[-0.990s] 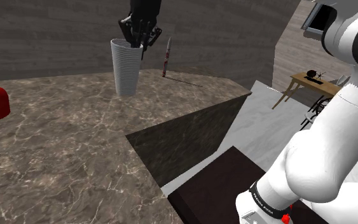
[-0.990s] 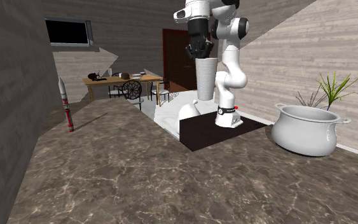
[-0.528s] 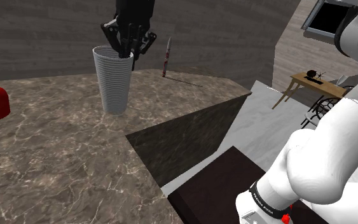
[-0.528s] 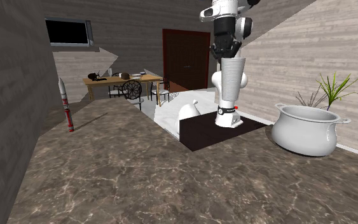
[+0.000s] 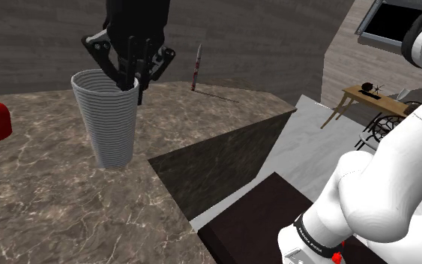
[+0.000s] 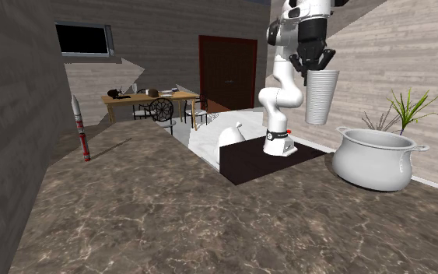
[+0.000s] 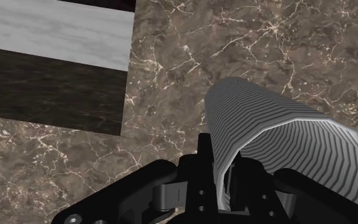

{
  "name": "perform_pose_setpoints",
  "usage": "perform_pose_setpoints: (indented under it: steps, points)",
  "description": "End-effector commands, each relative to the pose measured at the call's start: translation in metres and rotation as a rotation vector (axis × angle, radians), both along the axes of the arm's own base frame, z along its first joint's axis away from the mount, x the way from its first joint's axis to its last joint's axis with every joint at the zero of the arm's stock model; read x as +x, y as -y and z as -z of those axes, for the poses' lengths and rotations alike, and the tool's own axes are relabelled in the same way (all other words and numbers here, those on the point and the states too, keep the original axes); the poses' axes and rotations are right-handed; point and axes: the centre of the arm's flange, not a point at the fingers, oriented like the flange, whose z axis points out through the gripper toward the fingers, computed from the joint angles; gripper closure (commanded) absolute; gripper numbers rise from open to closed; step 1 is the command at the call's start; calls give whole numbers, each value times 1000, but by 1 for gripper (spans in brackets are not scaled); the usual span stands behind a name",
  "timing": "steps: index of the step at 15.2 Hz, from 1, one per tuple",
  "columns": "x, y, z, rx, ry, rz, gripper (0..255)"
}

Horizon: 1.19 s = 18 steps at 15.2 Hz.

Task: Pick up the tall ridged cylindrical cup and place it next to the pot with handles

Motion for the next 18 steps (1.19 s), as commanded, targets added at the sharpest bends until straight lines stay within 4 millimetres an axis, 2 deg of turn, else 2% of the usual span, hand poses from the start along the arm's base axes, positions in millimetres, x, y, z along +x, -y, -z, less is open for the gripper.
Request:
perform_pose_setpoints:
  steps: [1,6,7,18]
  points:
    - [-19,-18,1,0,0,2,255]
    - [-67,-64,1,0,0,2,255]
    - [-83,-78,1,0,0,2,255]
    - [-83,-78,59,0,0,2,255]
